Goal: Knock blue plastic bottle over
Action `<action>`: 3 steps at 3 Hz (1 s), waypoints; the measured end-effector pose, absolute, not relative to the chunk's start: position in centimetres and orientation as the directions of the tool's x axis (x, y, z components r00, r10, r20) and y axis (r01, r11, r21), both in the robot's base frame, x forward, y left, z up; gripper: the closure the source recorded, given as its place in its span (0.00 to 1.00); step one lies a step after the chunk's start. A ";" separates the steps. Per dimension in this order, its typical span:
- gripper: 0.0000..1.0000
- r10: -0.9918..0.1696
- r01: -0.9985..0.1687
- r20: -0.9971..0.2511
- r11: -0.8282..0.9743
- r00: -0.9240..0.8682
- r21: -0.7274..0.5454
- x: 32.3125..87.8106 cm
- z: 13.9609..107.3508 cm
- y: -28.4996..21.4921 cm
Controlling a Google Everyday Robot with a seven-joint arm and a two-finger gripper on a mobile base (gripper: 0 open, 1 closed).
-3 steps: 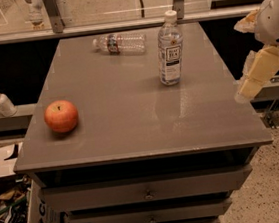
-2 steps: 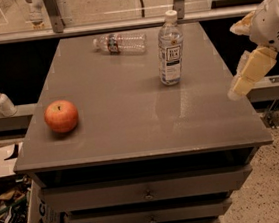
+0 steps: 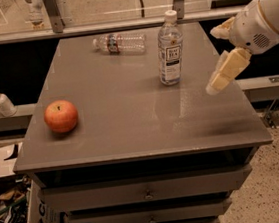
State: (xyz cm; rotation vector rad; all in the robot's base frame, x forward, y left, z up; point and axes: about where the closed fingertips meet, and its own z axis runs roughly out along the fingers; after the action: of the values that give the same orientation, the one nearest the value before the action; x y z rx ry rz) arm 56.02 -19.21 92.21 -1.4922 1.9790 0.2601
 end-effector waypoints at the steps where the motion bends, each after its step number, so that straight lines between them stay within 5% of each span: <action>1: 0.00 -0.741 -0.925 -0.661 0.324 -0.119 -0.196 58.4 91.3 -17.1; 3: 0.00 -0.643 -0.926 -0.763 0.321 -0.060 -0.198 61.8 90.5 -13.3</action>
Offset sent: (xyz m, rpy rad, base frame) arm 0.0683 0.0553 -0.0180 0.2628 -0.0719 0.0491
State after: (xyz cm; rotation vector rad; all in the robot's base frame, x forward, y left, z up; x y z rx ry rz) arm 61.77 -13.30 90.54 -1.4041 1.7857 0.4448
